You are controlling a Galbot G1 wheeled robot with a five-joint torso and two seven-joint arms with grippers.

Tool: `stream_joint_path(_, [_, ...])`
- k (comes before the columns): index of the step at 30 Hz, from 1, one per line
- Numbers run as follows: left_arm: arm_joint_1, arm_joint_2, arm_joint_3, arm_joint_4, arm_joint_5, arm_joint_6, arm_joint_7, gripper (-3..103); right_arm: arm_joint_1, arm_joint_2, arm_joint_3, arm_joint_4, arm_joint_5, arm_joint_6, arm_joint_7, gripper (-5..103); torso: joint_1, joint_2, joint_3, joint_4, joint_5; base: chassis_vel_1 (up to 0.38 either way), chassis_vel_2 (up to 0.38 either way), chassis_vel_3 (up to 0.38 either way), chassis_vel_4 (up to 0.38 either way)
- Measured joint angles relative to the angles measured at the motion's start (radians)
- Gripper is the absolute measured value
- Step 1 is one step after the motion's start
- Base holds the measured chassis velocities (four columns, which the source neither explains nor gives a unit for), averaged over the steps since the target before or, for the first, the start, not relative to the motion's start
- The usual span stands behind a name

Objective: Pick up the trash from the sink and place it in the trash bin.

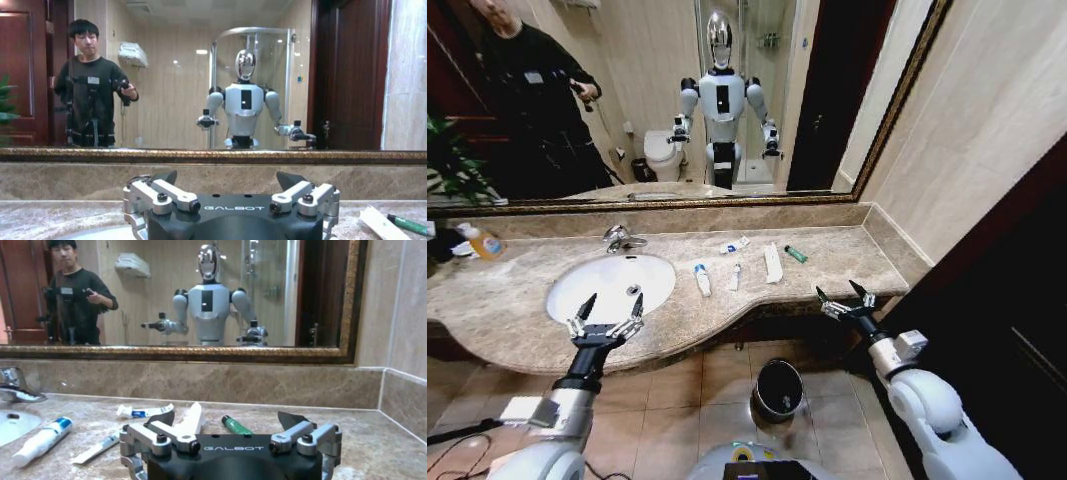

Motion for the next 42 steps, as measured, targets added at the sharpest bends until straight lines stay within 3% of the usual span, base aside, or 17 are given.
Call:
stream_joint_path(12, [0.000, 0.000, 0.000, 0.000, 0.000, 0.000, 0.000, 100, 0.043, -0.042, 0.006, -0.042, 0.009, 0.001, -0.068, 100, 0.000, 0.000, 0.000, 0.0000, -0.0001, 0.000, 0.000, 0.000, 0.000])
stream_joint_path(29, [0.000, 0.000, 0.000, 0.000, 0.000, 0.000, 0.000, 100, 0.212, -0.121, -0.037, -0.151, 0.090, -0.078, -0.125, 100, 0.000, 0.000, 0.000, -0.0001, -0.0001, 0.000, 0.000, 0.000, 0.000])
stream_joint_path(36, [0.000, 0.000, 0.000, 0.000, 0.000, 0.000, 0.000, 100, 0.453, -0.189, -0.175, -0.317, 0.145, -0.099, -0.152, 100, 0.000, 0.000, 0.000, 0.0001, -0.0001, 0.000, 0.000, 0.000, 0.000])
stream_joint_path(42, [0.000, 0.000, 0.000, 0.000, 0.000, 0.000, 0.000, 100, 0.648, -0.214, -0.319, -0.490, 0.156, -0.120, -0.238, 100, 0.000, 0.000, 0.000, -0.0001, -0.0001, 0.000, 0.000, 0.000, 0.000])
